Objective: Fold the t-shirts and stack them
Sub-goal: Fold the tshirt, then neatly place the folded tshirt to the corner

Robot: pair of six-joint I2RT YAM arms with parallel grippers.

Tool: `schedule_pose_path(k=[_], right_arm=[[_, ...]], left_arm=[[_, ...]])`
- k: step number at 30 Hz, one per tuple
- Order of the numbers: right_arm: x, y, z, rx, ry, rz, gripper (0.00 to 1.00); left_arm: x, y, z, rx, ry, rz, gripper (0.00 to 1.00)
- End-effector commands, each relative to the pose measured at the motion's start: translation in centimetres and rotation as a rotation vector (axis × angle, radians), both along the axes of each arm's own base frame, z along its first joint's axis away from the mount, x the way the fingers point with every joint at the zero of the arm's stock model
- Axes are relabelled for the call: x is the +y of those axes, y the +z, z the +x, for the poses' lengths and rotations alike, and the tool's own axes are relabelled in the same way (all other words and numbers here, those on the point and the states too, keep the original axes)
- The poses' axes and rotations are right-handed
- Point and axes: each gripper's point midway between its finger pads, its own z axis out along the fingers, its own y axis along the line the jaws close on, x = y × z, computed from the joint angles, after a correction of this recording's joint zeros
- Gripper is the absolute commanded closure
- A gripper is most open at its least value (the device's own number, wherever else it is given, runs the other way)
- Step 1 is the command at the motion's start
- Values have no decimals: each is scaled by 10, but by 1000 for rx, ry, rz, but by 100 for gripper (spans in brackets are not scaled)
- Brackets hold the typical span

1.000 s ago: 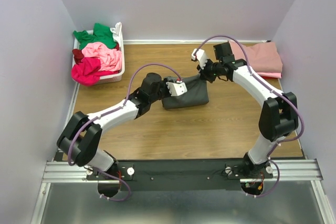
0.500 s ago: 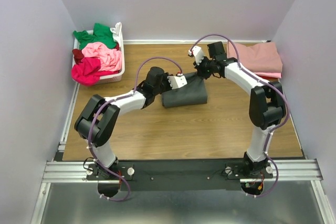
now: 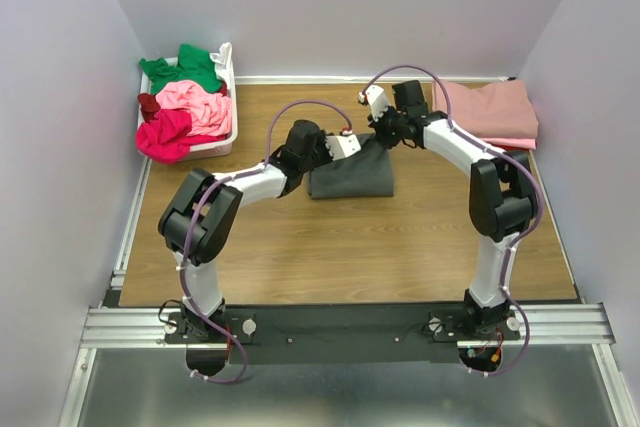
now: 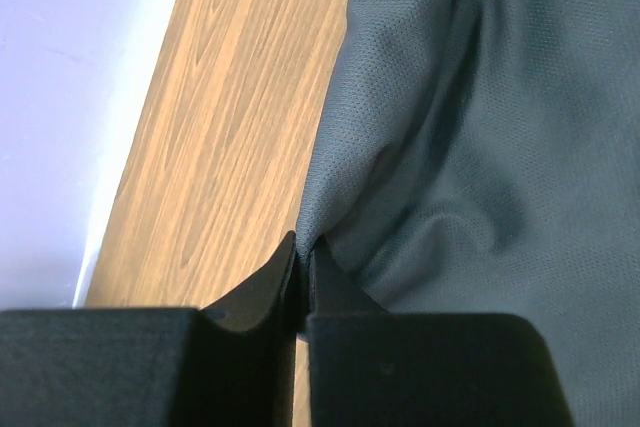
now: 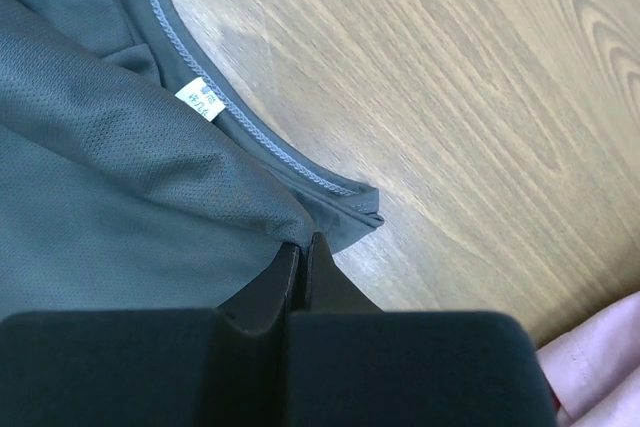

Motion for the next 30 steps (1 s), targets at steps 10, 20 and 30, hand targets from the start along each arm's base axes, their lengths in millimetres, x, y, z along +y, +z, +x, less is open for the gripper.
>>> schedule_pose_path(k=[10,20,30], right_arm=[[-38,38,38,-141,-376,57,39],[-33,5,-59,297,-363,461,19],[-2,-49,-69,635,-414,584,13]], left_arm=[[38,63,61,-21,471,-225,11],[76,216,-4,-95,463,-562,10],[117,214,-152,-94,289,-752,9]])
